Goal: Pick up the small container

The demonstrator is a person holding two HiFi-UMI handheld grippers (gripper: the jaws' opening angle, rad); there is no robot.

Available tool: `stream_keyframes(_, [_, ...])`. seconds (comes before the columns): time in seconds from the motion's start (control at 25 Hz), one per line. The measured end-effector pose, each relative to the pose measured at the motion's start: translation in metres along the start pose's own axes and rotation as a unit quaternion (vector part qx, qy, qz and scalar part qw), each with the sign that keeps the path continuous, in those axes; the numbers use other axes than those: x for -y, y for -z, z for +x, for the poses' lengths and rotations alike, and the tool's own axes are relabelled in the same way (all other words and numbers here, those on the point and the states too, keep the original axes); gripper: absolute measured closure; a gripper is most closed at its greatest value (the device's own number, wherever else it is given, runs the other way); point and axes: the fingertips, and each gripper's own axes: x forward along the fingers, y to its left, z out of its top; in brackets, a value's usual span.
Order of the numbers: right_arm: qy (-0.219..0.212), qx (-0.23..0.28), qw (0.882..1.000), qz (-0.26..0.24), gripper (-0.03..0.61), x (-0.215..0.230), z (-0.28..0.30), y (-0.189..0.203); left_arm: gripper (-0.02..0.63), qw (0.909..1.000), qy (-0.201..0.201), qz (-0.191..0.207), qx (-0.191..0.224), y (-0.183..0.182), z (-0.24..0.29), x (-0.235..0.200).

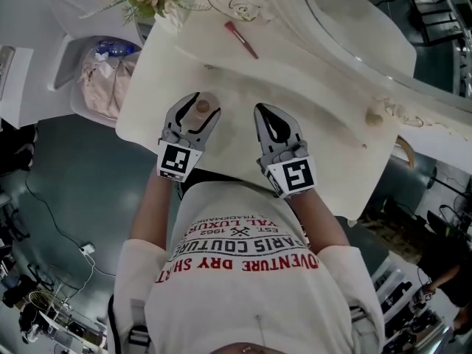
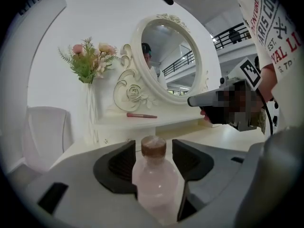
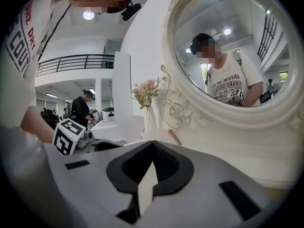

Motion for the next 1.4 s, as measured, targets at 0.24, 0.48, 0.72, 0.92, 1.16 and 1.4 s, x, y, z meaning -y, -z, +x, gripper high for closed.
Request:
stream_keyframes(0.24, [0.0, -0.004, 1.0, 0.005, 0.58, 0.003, -0.002, 0.005, 0.462, 1.0, -0.006, 0.005, 0.002, 0.002, 0.001, 0.0])
stream_keyframes(0.48, [-0.001, -0.009, 1.0, 0.009, 0.58, 0.001, -0.003, 0.007, 0.463, 1.0, -0.002, 0.004, -0.008, 0.004, 0.002, 0.0])
stream_keyframes(0.72, [0.013, -0.005, 1.0, 0.007, 0.58, -0.001, -0.006, 0.002, 0.465, 0.9996, 0.002, 0.004, -0.028, 0.005, 0.001, 0.0])
stream_keyframes(0.92, [0.031, 0.001, 1.0, -0.006, 0.58, -0.004, -0.011, -0.01, 0.465, 0.9983, 0.03, 0.028, -0.041, -0.002, -0.003, 0.009])
stream_keyframes(1.16, [0.059, 0.013, 0.998, -0.013, 0.58, -0.01, -0.018, -0.031, 0.465, 0.9977, 0.054, 0.028, -0.031, -0.038, -0.013, 0.015])
stream_keyframes(1.4, [0.104, 0.031, 0.994, -0.022, 0.58, -0.01, -0.033, -0.056, 0.465, 0.9942, 0.085, 0.063, -0.019, -0.083, -0.026, 0.022])
